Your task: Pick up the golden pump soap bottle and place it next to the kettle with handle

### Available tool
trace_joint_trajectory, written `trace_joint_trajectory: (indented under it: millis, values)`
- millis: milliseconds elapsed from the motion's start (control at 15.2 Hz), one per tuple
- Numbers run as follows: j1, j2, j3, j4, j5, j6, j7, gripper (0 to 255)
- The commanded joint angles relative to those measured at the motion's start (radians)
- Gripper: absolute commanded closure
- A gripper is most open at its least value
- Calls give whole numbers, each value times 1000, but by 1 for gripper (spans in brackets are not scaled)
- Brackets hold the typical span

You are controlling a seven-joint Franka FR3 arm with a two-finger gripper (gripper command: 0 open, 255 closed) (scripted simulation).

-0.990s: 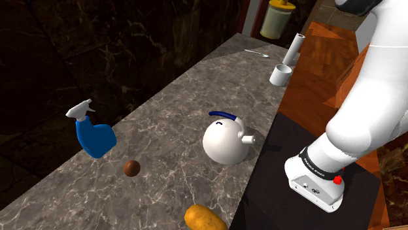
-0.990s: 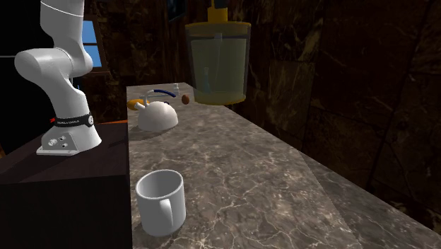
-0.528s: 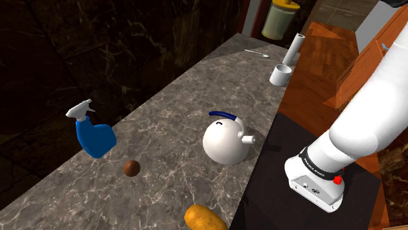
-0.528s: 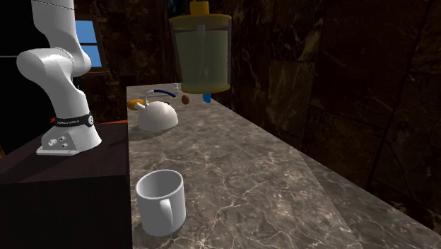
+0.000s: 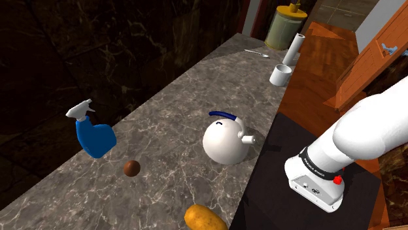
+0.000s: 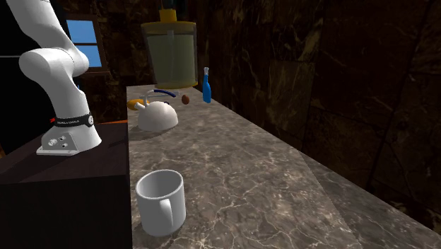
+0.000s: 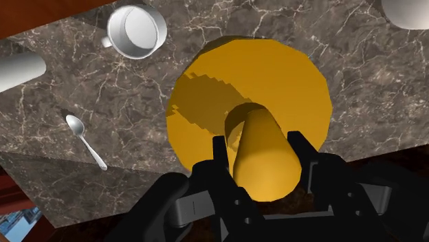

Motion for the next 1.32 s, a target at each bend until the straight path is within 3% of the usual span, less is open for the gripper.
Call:
trace_joint_trajectory:
  millis: [0,462,990,1254]
  values:
    - [2,-97,28,-92,-39,5,38,255]
    - [-14,-373,141,-329,-98,-32,160,255]
    - [-35,-676,277,-531,-80,-142,278,255]
    - [-39,-699,273,-599,-85,-97,279,255]
